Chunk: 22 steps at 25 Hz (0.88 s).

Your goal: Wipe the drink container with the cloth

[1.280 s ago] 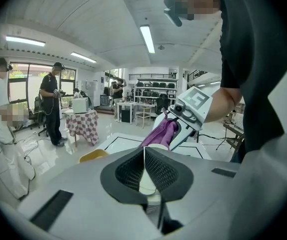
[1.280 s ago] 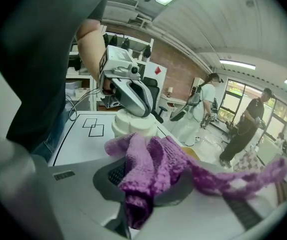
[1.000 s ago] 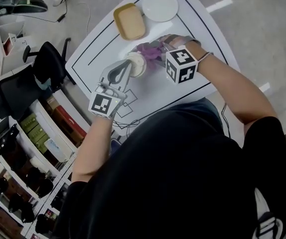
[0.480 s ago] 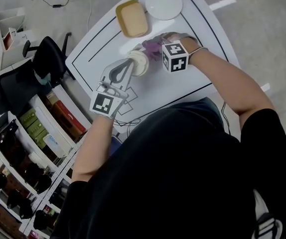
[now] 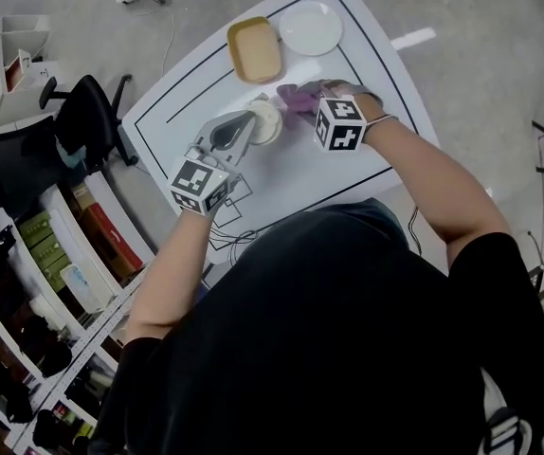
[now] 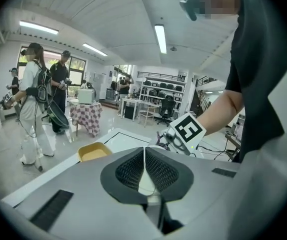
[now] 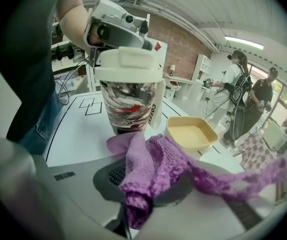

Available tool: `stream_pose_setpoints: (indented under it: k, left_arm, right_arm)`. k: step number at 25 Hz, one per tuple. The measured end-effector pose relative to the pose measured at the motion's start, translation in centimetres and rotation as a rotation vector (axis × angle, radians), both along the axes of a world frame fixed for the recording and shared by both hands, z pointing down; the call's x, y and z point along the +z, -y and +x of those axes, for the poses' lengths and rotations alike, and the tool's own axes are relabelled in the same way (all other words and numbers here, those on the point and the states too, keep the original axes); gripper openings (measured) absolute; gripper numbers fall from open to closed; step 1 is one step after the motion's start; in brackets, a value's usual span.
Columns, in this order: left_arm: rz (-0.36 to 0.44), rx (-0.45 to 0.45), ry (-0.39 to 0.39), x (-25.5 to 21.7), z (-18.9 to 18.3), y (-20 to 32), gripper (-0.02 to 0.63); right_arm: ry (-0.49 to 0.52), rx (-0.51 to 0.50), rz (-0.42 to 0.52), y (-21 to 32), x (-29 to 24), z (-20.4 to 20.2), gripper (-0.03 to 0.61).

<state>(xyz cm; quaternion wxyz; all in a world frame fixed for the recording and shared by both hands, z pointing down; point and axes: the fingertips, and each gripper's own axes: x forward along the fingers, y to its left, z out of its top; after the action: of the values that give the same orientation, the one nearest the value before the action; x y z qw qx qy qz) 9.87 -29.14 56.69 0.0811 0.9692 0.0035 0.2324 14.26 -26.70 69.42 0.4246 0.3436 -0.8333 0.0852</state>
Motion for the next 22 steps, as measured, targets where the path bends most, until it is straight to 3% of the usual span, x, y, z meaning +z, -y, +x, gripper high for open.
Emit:
stream_pose_setpoints:
  k: [7,14,22]
  left_arm:
    - [-0.013,-0.039,-0.046,-0.9,-1.0,0.2,0.031]
    - [0.003,-0.06,-0.088,-3.7,-4.7,-0.4,0.031]
    - [0.037,-0.116,-0.122,-7.9,-9.4,0.2,0.031]
  right_arm:
    - [-0.031,0.072,0.05,-1.0,-4.9,0.7,0.08]
    - [-0.039,0.161,0.159,-1.3,-11.2,-0.3,0.08]
    - [0.032,0.297,0.271,-1.3,-18.9,-0.9,0.08]
